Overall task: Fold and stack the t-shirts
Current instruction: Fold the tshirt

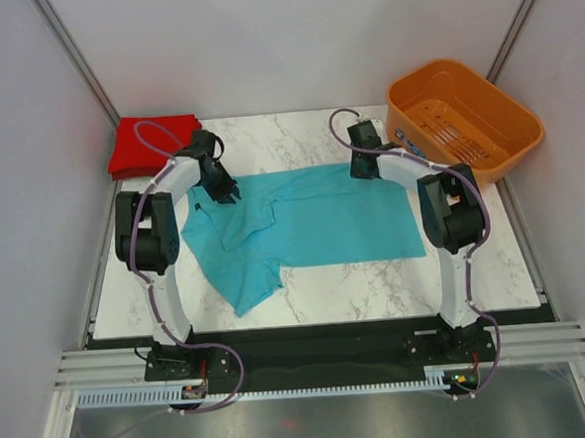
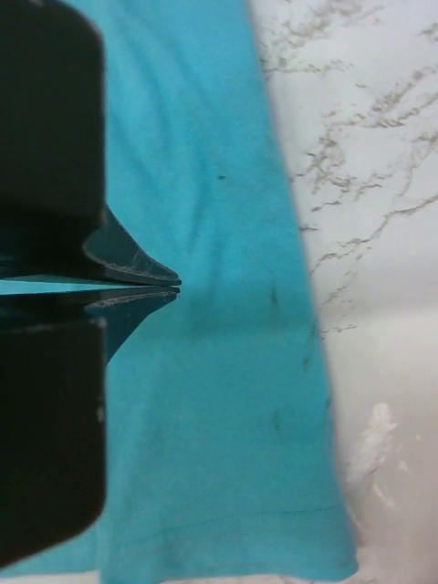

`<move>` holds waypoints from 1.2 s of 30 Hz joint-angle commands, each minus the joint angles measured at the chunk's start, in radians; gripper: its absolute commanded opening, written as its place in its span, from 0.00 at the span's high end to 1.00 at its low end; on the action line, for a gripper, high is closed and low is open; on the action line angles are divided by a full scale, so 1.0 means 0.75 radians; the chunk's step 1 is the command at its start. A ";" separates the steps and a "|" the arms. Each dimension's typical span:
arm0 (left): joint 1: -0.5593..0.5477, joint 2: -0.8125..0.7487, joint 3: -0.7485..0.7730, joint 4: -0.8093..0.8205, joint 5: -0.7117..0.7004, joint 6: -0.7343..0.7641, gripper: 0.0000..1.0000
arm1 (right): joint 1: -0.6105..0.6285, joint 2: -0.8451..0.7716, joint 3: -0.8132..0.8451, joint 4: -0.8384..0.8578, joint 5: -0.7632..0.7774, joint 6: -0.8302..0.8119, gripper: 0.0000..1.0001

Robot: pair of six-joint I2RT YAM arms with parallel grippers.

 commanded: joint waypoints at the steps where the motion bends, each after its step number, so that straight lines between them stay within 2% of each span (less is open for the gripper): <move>1: 0.004 -0.313 -0.052 -0.121 -0.066 0.076 0.69 | -0.003 -0.233 -0.046 -0.013 -0.042 0.007 0.91; 2: 0.002 -0.366 -0.089 -0.140 -0.070 0.076 0.63 | -0.001 -0.267 -0.065 -0.013 -0.053 0.021 0.91; 5: 0.004 -0.567 -0.224 -0.219 -0.092 0.060 0.58 | -0.001 -0.385 -0.149 -0.015 -0.104 0.062 0.88; 7: 0.002 -0.697 -0.354 -0.240 -0.025 0.048 0.57 | -0.003 -0.465 -0.220 -0.013 -0.130 0.089 0.87; 11: 0.002 -0.902 -0.583 -0.311 0.002 0.025 0.60 | 0.002 -0.590 -0.351 0.001 -0.200 0.105 0.84; 16: -0.032 -1.211 -0.925 -0.336 0.118 -0.073 0.60 | 0.002 -0.749 -0.517 0.034 -0.245 0.101 0.82; 23: -0.218 -1.289 -1.170 -0.359 0.088 -0.222 0.64 | 0.004 -0.833 -0.580 0.046 -0.268 0.095 0.81; 26: -0.255 -1.328 -1.236 -0.359 0.082 -0.259 0.64 | 0.002 -0.840 -0.595 0.052 -0.268 0.093 0.81; 27: -0.255 -1.359 -1.249 -0.359 0.082 -0.259 0.64 | 0.004 -0.840 -0.599 0.054 -0.268 0.093 0.81; 30: -0.255 -1.396 -1.285 -0.359 0.016 -0.549 0.62 | 0.002 -0.831 -0.603 0.060 -0.284 0.093 0.81; 36: -0.255 -1.414 -1.328 -0.359 -0.035 -0.682 0.62 | 0.004 -0.840 -0.607 0.063 -0.276 0.091 0.81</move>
